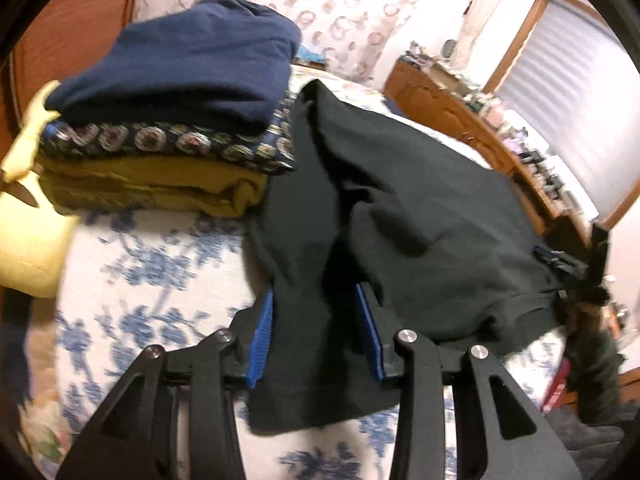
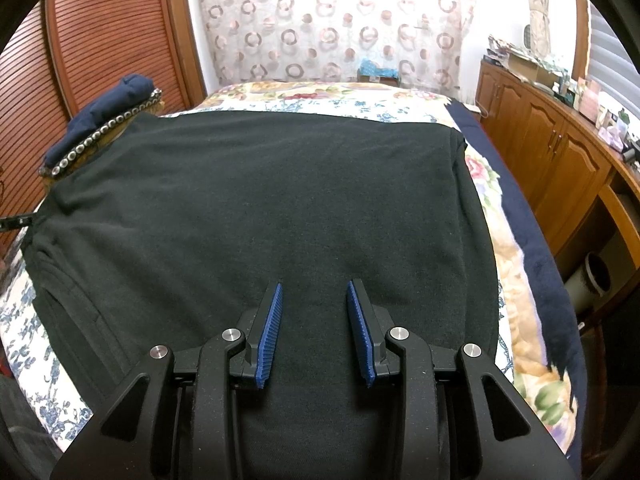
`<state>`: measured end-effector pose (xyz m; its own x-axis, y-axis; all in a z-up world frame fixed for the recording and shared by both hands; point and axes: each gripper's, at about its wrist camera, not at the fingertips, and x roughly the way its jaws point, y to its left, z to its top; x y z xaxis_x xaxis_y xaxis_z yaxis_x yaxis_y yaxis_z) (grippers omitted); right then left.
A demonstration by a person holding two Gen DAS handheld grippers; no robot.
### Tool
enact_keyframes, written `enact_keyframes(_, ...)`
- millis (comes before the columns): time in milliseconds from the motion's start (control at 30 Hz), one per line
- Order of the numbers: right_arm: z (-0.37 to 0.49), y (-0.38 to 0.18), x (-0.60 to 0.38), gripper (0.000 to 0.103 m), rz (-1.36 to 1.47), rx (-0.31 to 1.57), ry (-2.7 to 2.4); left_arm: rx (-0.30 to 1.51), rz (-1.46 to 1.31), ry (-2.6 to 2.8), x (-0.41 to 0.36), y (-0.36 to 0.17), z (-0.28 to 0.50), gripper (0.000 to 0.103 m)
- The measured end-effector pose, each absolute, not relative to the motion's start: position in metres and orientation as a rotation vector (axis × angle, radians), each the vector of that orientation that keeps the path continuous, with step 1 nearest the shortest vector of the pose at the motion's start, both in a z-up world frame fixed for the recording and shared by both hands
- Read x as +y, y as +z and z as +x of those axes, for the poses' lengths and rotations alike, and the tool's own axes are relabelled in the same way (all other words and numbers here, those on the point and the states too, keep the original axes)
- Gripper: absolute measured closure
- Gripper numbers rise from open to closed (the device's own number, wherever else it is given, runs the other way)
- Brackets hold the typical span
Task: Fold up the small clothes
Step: 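Pinch and tug the folded shirt edge with the left tool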
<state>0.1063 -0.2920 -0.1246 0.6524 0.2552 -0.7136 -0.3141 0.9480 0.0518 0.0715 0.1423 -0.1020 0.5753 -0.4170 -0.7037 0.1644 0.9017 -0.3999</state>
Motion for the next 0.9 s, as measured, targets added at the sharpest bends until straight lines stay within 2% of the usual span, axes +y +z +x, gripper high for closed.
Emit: enact_keyframes(900, 0.106, -0.125, -0.293, 0.070, -0.078, 0.796, 0.324, 0.895, -0.187, -0.339, 0.088, -0.094, 0.087, 0.066)
